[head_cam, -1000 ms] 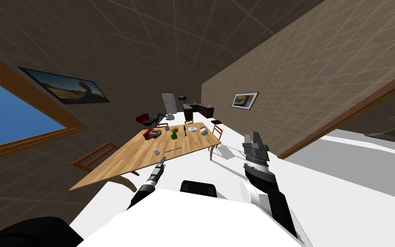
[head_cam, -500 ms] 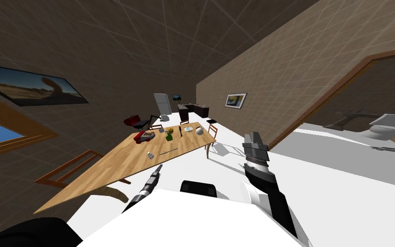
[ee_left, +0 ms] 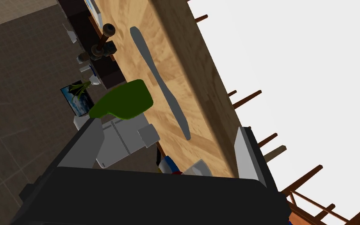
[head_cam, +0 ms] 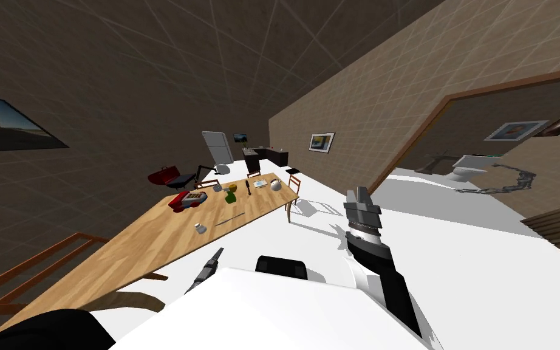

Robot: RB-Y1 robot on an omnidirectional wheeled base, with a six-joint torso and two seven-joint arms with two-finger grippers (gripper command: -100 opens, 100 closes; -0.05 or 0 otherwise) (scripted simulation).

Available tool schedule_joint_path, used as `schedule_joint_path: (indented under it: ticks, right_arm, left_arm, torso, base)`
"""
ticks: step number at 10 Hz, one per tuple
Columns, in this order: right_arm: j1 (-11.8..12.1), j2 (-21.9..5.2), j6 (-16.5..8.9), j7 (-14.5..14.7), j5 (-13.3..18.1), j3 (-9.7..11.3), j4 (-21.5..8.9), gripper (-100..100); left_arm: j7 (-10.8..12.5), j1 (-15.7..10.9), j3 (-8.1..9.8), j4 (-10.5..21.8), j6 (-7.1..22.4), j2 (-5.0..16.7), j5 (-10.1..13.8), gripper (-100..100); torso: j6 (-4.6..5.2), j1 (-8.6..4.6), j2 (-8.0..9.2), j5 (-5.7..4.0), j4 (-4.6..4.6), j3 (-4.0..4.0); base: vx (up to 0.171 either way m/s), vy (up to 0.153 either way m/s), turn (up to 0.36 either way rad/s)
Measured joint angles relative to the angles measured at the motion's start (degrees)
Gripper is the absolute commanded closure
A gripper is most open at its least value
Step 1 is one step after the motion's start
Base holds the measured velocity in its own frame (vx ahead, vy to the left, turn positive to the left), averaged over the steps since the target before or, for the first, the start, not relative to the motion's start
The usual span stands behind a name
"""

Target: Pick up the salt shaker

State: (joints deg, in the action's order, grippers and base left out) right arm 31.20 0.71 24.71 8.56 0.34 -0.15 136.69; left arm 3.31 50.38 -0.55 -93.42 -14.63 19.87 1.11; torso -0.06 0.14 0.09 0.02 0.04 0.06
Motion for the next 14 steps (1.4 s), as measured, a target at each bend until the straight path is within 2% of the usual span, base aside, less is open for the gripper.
schedule_joint_path:
  ticks: [1, 3, 4, 6, 7, 9, 10, 11, 13, 14]
  right_arm:
    - [-0.01, 0.00, 0.00, 0.00, 0.00, 0.00, 0.00, 0]
    - [-0.01, 0.00, 0.00, 0.00, 0.00, 0.00, 0.00, 0]
    - [0.01, 0.00, 0.00, 0.00, 0.00, 0.00, 0.00, 0]
    - [0.00, 0.00, 0.00, 0.00, 0.00, 0.00, 0.00, 0]
    - [0.00, -0.01, 0.00, 0.00, 0.00, 0.00, 0.00, 0]
    - [0.00, -0.01, 0.00, 0.00, 0.00, -0.01, 0.00, 0]
    - [0.00, -0.01, 0.00, 0.00, 0.00, -0.01, 0.00, 0]
    - [0.01, -0.01, 0.00, 0.00, 0.00, -0.01, 0.00, 0]
    - [0.00, -0.01, 0.00, 0.00, 0.00, 0.00, 0.00, 0]
    - [0.00, -0.01, 0.00, 0.00, 0.00, -0.01, 0.00, 0]
  left_arm:
    - [-0.21, 1.55, 0.11, 0.49, 0.72, 0.50, -0.03, -100]
    - [-0.28, 1.67, 0.41, 4.02, 1.33, 1.76, 0.14, -100]
    - [-0.31, 2.47, 0.57, 4.73, 1.63, 2.18, 0.20, -100]
    - [-0.88, 2.66, 1.14, 9.37, 2.40, 3.84, 0.35, -100]
    - [-0.79, 3.24, 1.62, 12.88, 2.22, 5.94, 0.87, -100]
    - [-1.80, 3.99, 2.19, 14.28, 4.24, 6.30, 0.74, -100]
    - [-2.88, 5.54, 2.91, 14.00, 5.82, 6.40, 0.61, -100]
    - [-3.50, 5.98, 3.22, 15.00, 6.02, 6.54, 0.56, -100]
    - [-3.55, 5.41, 3.45, 17.90, 5.69, 7.95, 0.95, -100]
    - [-4.10, 5.53, 4.01, 18.99, 6.67, 8.93, 1.18, -100]
  torso:
    - [0.03, 0.01, 0.00, -0.01, 0.00, 0.00]
    - [0.04, 0.05, -0.03, 0.00, 0.00, -0.02]
    - [-0.02, 0.06, -0.04, 0.01, -0.01, -0.02]
    - [0.04, 0.12, -0.07, 0.02, -0.01, -0.04]
    - [0.04, 0.18, -0.08, 0.02, -0.02, -0.05]
    - [0.02, 0.17, -0.10, 0.03, -0.02, -0.05]
    - [0.02, 0.18, -0.13, 0.03, -0.02, -0.07]
    - [-0.03, 0.18, -0.14, 0.04, -0.03, -0.08]
    - [0.03, 0.12, -0.14, 0.02, -0.02, -0.08]
    - [0.02, 0.24, -0.16, 0.04, -0.03, -0.09]
  base:
    - [-0.006, -0.003, -0.145]
    - [-0.002, -0.003, -0.225]
    - [0.001, 0.001, -0.241]
    - [0.010, 0.014, -0.422]
    - [0.008, 0.030, -0.159]
    - [0.016, 0.028, -0.300]
    - [0.021, 0.034, -0.119]
    - [0.009, 0.015, 0.045]
    - [0.019, 0.027, -0.291]
    - [0.032, 0.066, -0.297]
